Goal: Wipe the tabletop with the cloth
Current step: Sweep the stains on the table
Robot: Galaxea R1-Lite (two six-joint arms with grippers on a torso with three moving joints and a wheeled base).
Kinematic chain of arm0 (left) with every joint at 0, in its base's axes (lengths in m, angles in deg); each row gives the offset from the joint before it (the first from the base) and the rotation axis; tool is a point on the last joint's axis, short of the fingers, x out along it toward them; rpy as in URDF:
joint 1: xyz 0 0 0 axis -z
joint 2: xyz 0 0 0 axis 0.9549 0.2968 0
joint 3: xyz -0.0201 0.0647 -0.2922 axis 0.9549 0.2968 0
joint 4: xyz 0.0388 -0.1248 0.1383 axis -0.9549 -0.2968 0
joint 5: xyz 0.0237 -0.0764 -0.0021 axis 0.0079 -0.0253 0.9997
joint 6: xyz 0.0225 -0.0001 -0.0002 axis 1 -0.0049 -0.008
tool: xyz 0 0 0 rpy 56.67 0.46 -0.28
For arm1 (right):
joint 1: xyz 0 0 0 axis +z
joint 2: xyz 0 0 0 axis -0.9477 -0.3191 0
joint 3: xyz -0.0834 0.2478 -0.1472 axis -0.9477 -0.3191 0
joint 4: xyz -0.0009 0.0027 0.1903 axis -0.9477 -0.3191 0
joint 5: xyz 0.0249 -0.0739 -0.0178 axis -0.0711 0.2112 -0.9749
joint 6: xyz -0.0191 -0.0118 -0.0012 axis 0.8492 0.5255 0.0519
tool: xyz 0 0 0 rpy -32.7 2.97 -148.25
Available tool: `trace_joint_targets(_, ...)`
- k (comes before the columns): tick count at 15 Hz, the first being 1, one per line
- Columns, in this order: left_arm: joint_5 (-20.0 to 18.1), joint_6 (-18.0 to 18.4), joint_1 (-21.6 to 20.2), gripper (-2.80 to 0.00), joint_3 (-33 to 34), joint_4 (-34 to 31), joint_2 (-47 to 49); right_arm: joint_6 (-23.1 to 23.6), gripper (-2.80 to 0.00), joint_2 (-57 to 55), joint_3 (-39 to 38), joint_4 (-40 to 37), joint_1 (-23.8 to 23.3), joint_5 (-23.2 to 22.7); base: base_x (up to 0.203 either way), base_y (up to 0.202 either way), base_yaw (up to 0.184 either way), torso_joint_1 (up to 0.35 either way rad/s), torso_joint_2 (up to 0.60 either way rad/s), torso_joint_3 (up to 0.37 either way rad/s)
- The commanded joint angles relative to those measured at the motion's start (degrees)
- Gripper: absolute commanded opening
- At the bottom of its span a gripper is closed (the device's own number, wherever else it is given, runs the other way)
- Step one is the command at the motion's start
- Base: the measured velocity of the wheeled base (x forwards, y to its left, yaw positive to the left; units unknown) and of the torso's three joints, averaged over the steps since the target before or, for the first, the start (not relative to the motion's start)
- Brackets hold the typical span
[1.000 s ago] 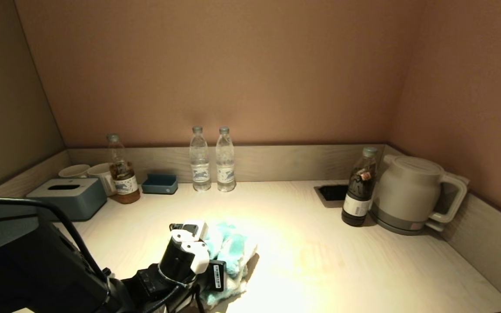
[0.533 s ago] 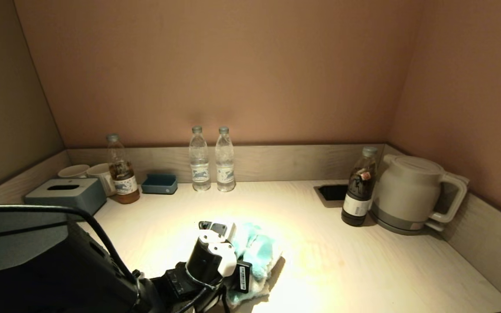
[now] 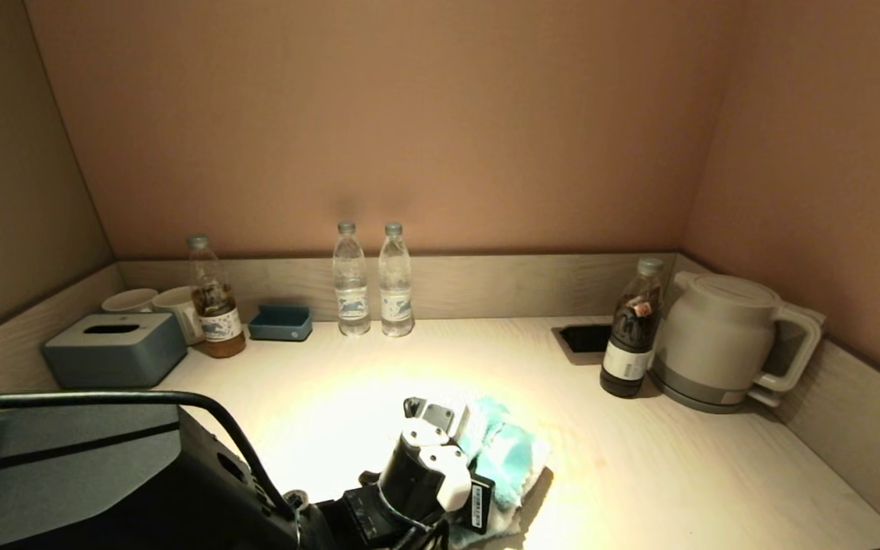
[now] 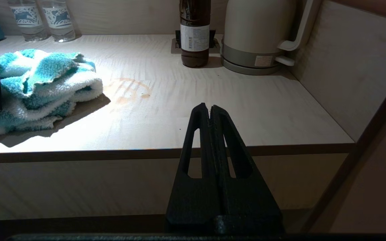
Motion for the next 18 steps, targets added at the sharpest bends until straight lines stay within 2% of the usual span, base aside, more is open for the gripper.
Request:
trace_joint_targets(1,0.10,1.37,0.73,-2.80,-2.88,0.38,1.74,0.03,-2.80,-0.05,0.00,0.05,0.04,0.09,0.000,0.000,0.000,0.000,0.00,0.000)
trace_joint_targets(8,-0.29,5.51,3.64,-2.80,-12.42,-0.12,6.68,0.03,-2.80,-0.05,0.00,0.05,0.04,0.08,0.000,0.000,0.000,0.000,0.00,0.000)
trace_joint_targets(13,-0.43,6.94,5.84,-2.80,-16.65,-0.15,9.08,0.03,-2.80,-0.05,0.00,0.05,0.04,0.09,0.000,0.000,0.000,0.000,0.00,0.000)
trace_joint_targets(18,-0.43,10.22,6.95,-2.80,-21.82,0.04,12.61,0.03,-2.80,-0.05,0.00,0.05,0.04,0.02,0.000,0.000,0.000,0.000,0.00,0.000)
